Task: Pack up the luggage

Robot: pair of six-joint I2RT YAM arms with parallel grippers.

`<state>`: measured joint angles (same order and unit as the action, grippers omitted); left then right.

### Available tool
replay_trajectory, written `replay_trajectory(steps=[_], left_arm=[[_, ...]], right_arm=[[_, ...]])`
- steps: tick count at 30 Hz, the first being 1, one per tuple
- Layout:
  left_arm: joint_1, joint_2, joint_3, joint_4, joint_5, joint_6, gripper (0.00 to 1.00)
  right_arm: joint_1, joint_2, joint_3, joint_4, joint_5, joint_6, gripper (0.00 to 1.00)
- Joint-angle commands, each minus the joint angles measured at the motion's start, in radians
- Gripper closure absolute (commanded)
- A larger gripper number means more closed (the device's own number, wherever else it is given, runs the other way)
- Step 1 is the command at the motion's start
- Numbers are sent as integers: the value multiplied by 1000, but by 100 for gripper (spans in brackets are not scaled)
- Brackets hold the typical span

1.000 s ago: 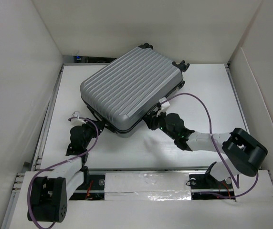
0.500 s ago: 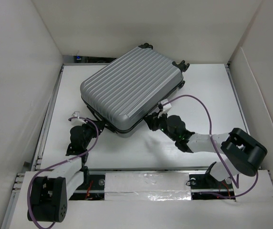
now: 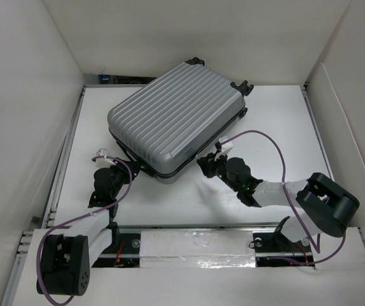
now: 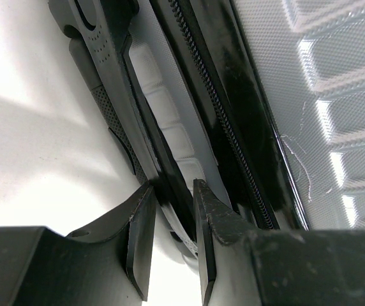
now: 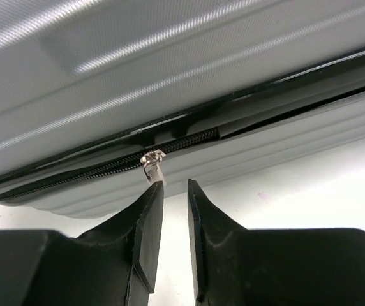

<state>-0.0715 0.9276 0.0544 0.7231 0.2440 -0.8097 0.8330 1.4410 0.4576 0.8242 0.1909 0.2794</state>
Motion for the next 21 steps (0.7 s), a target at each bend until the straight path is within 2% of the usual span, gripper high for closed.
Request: replay_trajectory(steps=[1,8,21], left_arm=[[-42,7,10,62,192,95,100],[-42,31,10,81,199,96,100],[-42,31,-5,87,198,95,100]], right_arm=[[3,25,41,52,4,-23,71],[3,55,108,9,-19,-52,66],[25,61,102,6,-47,-59,62]])
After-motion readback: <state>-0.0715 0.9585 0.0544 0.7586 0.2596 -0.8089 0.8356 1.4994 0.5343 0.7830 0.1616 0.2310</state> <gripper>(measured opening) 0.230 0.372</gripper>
